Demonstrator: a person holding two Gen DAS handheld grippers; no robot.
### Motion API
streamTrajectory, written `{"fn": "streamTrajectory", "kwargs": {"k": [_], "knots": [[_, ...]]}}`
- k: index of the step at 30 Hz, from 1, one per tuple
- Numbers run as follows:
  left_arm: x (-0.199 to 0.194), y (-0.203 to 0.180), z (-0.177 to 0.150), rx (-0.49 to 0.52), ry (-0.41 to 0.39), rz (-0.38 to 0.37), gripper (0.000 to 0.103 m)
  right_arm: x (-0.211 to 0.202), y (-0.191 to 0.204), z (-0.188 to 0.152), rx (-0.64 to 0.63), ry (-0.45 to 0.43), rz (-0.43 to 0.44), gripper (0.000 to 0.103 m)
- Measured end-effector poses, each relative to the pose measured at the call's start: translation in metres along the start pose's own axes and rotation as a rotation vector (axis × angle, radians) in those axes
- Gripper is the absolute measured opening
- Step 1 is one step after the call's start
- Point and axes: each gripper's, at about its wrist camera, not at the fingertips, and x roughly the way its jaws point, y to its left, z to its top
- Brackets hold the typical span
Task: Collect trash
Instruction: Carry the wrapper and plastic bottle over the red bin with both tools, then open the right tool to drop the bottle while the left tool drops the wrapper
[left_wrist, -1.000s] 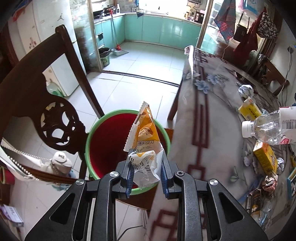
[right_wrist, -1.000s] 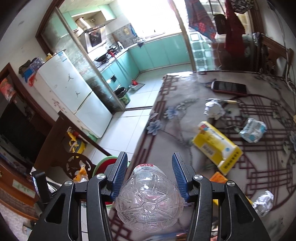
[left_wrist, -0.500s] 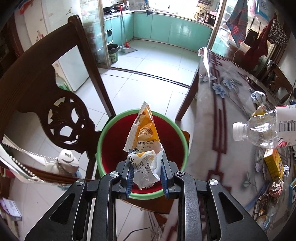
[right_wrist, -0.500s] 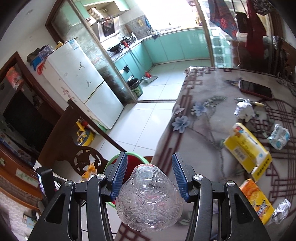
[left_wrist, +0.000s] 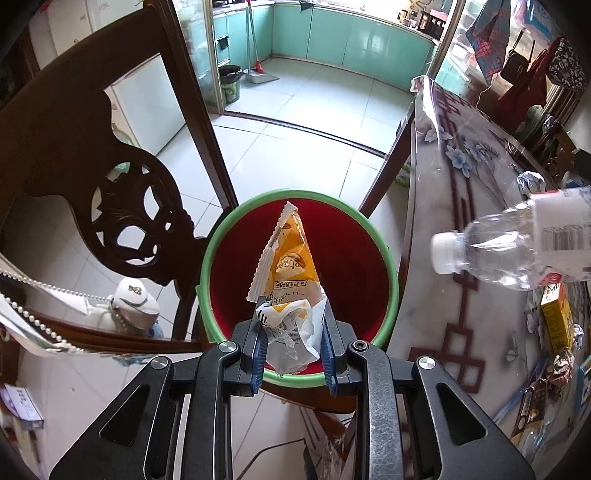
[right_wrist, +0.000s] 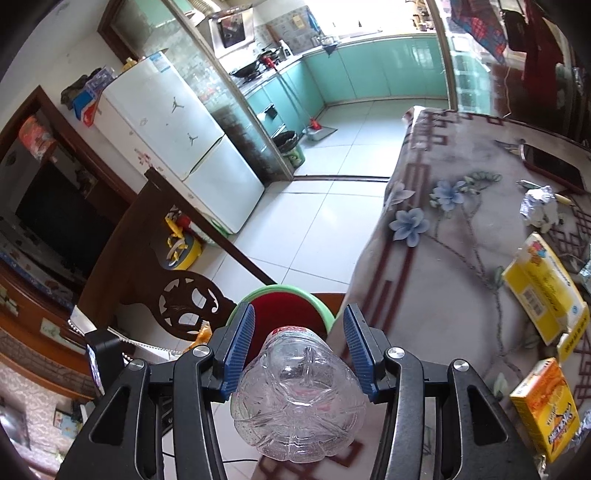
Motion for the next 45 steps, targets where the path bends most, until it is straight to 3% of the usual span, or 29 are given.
{"fn": "streamTrajectory", "kwargs": {"k": [7,21,22,23,25,28,38,45], "knots": [[0.007,0.000,0.004,0.008,0.008,-0.002,0.024,0.025,0.015,0.003,-0.028,0.029,0.012,0.048],[0.011,0.002,0.013,0.010,-0.004,0.001,0.028,0.036,0.022,0.005,-0.043,0.024,0.020,0.049],[0.011,0.002,0.013,0.007,-0.006,-0.001,0.034,0.036,0.023,0.005,-0.046,0.022,0.020,0.049],[0.011,0.002,0.013,0.006,-0.007,0.003,0.049,0.037,0.023,0.005,-0.045,0.021,0.022,0.050],[0.010,0.002,0.013,0.001,-0.020,0.011,0.067,0.039,0.022,0.007,-0.037,0.027,0.020,0.057],[0.007,0.001,0.013,0.001,-0.031,0.009,0.067,0.037,0.020,0.007,-0.027,0.017,0.025,0.057],[-0.006,-0.014,0.011,0.030,-0.060,0.004,0.067,-0.009,-0.005,0.000,-0.008,-0.038,-0.002,0.057],[-0.014,-0.044,0.005,0.079,-0.064,-0.019,0.068,-0.070,-0.055,-0.020,-0.060,-0.063,-0.133,0.057]]}}
